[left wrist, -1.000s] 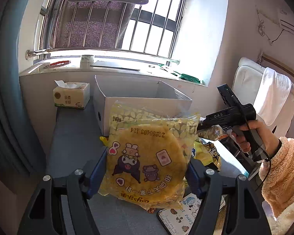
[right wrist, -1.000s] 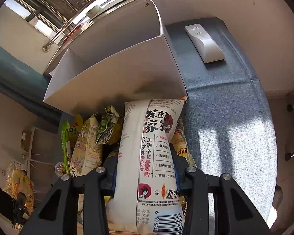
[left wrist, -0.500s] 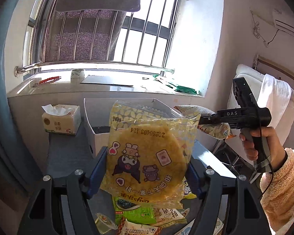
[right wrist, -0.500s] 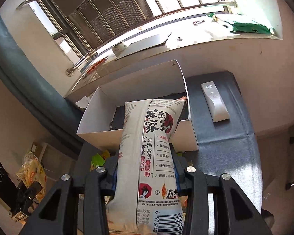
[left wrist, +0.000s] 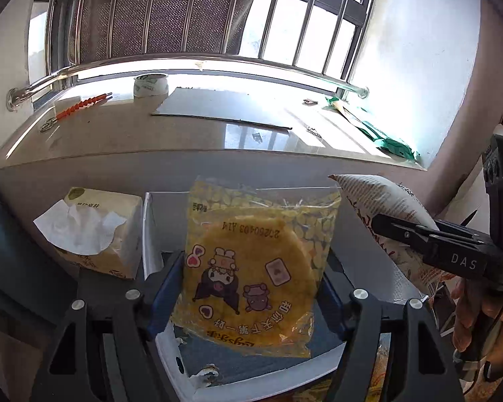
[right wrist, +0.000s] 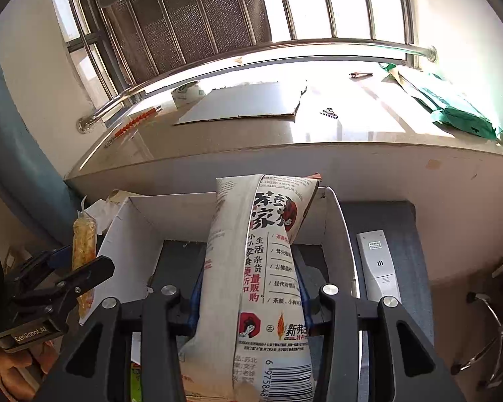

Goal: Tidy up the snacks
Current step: 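Lower both bags into the white box and open both grippers, then move both grippers back over the snack pile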

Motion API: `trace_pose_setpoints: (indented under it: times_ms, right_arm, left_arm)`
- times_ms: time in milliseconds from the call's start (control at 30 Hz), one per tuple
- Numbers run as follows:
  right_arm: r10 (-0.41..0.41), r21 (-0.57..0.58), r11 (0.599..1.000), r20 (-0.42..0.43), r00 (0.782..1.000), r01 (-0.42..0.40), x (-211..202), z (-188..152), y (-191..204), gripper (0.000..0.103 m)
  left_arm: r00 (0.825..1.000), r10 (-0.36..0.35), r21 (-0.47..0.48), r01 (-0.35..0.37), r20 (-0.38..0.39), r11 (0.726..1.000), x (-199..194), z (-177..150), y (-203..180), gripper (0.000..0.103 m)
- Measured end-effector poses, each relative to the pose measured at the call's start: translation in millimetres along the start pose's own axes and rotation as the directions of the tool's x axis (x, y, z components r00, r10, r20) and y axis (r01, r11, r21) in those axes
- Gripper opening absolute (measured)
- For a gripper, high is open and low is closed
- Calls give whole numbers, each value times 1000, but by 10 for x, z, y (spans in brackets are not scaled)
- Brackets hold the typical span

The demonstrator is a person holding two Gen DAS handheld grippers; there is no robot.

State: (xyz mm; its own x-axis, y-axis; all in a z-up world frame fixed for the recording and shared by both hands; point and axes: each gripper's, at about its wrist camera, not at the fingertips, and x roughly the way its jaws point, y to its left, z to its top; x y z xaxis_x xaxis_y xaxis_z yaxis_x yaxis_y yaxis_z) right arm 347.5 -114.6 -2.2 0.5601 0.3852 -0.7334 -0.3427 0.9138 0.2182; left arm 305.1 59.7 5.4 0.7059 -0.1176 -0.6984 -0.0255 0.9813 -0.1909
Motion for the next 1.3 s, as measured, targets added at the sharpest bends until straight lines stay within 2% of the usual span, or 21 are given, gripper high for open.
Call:
trace_pose_setpoints:
  times_ms: [33,67,100,167,267,367,433,533,633,733,833,933,1033,1167,1300]
  right_arm:
    - [-16,3,1000,0,1000,16,16,25,-22,89]
    - [-31,13,999,8,1000,30,13,42,-54,101]
    - [-21,25,999,32,999,20,-12,49,-83,103]
    - [15,53,998,62,998,-19,-105,40,-141,103]
    - [64,80,994,104,992,-73,-278,-3,-182,103]
    - [111,70,989,207,972,-128,-515,-82,-172,103]
    - [110,28,993,216,970,-119,-654,-149,-111,103]
    - [138,-24,990,210,968,-136,-878,-319,-15,103]
    - [181,-83,983,230,956,-166,-1154,-586,101,103]
    - [198,-129,977,265,944,-169,-1437,-916,190,103]
    - [208,-162,973,302,930,-165,-1669,-1261,255,103]
    - [214,-165,972,318,924,-168,-1815,-1623,278,103]
    - [233,-158,969,315,920,-191,-1871,-2017,281,103]
    - [218,-93,975,270,938,-200,-1844,-2525,252,103]
    - [209,-107,976,193,959,-191,-1776,-2859,280,103]
  left_arm:
    - [1000,16,-5,-16,-22,1000,50,11,34,94]
    - [999,20,-13,-20,-30,1000,66,8,61,100]
    - [999,15,-24,-16,-32,1000,62,-7,91,103]
    - [1000,13,-35,-14,-24,999,-25,-63,131,103]
    - [999,13,-28,-12,40,1000,-250,-136,171,103]
    - [994,12,-15,-10,110,1000,-539,-198,193,103]
    - [988,-6,0,6,152,1000,-754,-267,192,103]
    - [985,-26,30,21,168,999,-1074,-429,175,103]
    - [986,-22,59,12,167,998,-1389,-689,140,103]
    - [978,-25,66,11,209,998,-1718,-1026,125,103]
    - [965,-56,57,43,255,997,-1988,-1419,118,103]
    - [962,-102,38,95,252,995,-2082,-1828,91,103]
    - [968,-99,32,94,232,995,-2065,-2222,42,103]
    - [982,-109,41,104,157,994,-1902,-2620,36,103]
    - [993,-89,57,84,80,995,-1713,-2799,134,103]
